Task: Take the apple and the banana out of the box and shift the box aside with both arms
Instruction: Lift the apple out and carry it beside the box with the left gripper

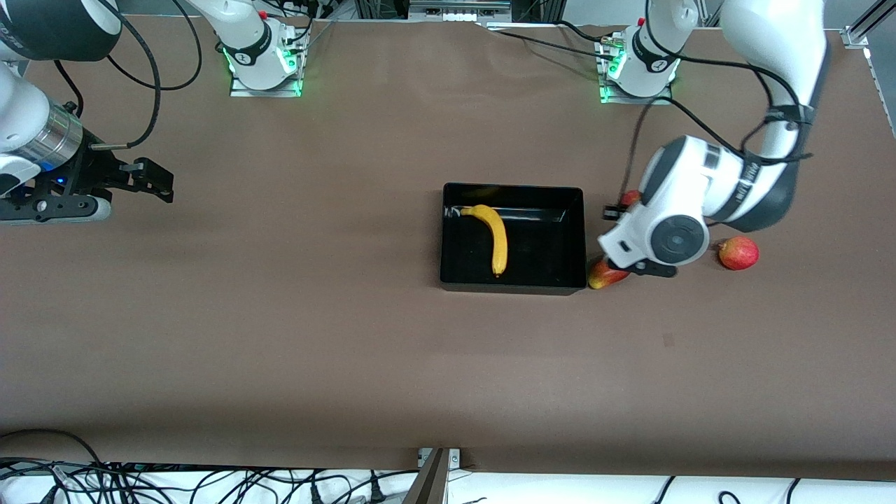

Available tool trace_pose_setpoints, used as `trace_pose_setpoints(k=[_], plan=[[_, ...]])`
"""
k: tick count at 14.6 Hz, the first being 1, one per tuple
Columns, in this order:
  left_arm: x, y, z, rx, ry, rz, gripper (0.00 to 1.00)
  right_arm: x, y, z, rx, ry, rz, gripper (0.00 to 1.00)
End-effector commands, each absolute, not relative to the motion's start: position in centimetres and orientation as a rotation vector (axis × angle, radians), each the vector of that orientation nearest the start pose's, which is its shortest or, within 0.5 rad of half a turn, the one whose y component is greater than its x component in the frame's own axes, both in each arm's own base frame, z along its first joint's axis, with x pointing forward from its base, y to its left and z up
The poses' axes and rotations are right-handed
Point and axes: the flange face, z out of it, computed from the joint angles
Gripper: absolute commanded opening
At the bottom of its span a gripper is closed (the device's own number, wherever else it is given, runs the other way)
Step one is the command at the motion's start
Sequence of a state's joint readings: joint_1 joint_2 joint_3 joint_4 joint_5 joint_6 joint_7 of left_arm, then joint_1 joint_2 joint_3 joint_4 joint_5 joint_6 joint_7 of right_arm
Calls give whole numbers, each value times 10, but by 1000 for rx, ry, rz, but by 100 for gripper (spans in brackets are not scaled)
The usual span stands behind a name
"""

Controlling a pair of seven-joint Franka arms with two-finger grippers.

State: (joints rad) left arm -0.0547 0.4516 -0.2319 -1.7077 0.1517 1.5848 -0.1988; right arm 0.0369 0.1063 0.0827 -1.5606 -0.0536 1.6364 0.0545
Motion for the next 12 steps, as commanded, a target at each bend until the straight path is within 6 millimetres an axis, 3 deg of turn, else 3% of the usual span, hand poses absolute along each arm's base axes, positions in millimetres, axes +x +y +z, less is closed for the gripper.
trace_pose_setpoints(k=[1,3,5,7,8,9,12], plan=[[530,-128,269,-2873,297,649,37,584,62,582,-3192,-133,42,100],[518,-101,235,-2945,334,547,37,584,62,582,-3192,-133,42,100],[500,-92,204,-2989,365,478,37,584,62,582,-3192,-133,42,100],[490,-88,186,-2999,368,475,38,584,62,582,-3192,-133,42,100],[488,-88,180,-2999,367,493,52,584,62,582,-3192,-133,42,100],[488,-85,179,-3001,358,496,100,584,62,582,-3192,-133,42,100],[499,-81,198,-2992,324,491,100,584,62,582,-3192,-133,42,100]])
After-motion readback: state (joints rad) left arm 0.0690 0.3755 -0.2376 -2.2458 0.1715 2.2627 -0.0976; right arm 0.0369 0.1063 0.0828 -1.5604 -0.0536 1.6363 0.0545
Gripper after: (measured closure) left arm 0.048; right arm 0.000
